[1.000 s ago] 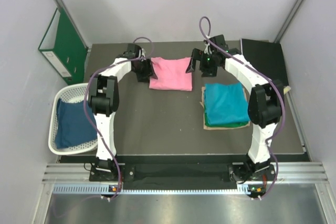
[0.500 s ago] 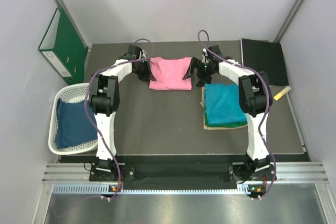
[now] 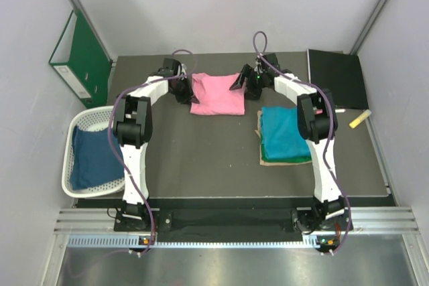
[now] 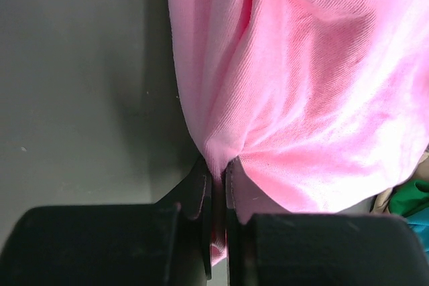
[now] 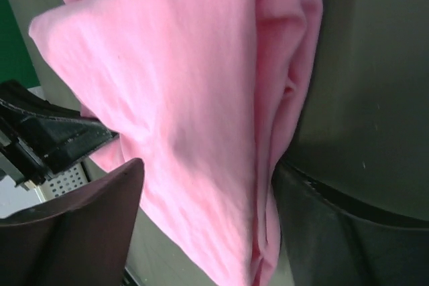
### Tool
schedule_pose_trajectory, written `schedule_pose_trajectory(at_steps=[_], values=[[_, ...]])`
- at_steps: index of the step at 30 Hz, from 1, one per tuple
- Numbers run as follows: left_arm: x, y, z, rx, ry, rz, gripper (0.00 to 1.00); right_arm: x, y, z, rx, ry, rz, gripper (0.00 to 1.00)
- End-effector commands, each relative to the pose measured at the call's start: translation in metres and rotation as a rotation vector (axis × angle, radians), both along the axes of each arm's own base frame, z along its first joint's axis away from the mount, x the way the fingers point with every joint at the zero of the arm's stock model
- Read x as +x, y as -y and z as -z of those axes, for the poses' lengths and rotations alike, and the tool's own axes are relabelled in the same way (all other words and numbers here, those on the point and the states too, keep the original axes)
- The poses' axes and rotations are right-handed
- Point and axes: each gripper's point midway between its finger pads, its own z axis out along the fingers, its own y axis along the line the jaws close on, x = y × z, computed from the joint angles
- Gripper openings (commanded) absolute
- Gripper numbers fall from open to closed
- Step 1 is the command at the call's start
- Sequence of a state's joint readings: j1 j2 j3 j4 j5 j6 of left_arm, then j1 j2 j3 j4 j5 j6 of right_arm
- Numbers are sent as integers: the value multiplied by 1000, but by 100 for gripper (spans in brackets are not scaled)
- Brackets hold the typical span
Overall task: Fold and stack the t-shirts
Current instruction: Put the neatly folded tshirt into the corner of the board with the right arm
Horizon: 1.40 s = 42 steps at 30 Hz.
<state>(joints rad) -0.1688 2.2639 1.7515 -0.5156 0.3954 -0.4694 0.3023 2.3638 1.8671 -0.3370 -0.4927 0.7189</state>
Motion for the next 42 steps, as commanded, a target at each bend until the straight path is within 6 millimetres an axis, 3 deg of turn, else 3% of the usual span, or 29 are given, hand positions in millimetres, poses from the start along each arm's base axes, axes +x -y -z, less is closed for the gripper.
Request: schedule_pose_trajectory(at_steps=[1,3,9,10,13,15,17,18,19,20,22,25,29,32,35,42], values=[[-19,-6,1,37,-55,12,0,-1,-4,45,-74,-71,23,68],[-19,-6,-3,33,-51,13,0,-6,-14,47,-85,-75,-4,64],[-20,-3,-13,19,-41,19,0,-27,-32,60,-134,-104,-77,29],[-21,-3,-16,14,-40,20,0,-28,-35,56,-141,-92,-91,21],[-24,-2,-21,6,-43,20,0,-35,-34,45,-177,-70,-129,11],[-28,0,-26,-2,-40,24,0,-38,-27,36,-214,-50,-144,8],[-31,-1,-29,-5,-43,29,0,-41,-22,15,-241,-6,-162,7],[-32,-2,-34,0,-37,29,12,-40,-19,-1,-253,28,-161,7],[-34,-4,-36,7,-40,27,31,-43,-15,-6,-266,30,-168,7],[-34,-8,-39,31,-33,17,70,-44,-13,-12,-279,50,-183,7],[-34,-13,-53,54,-7,6,96,-48,-11,-29,-290,74,-198,7],[-26,-29,-79,90,64,-31,98,-56,-10,-48,-316,106,-244,7],[-13,-66,-122,104,166,-128,98,-66,-8,-69,-380,158,-307,8],[-4,-91,-136,101,205,-189,98,-75,-4,-90,-411,195,-319,8],[-1,-99,-136,81,201,-184,99,-82,2,-114,-426,228,-315,8],[-22,-91,-102,58,78,-138,99,-106,18,-169,-438,304,-310,9]])
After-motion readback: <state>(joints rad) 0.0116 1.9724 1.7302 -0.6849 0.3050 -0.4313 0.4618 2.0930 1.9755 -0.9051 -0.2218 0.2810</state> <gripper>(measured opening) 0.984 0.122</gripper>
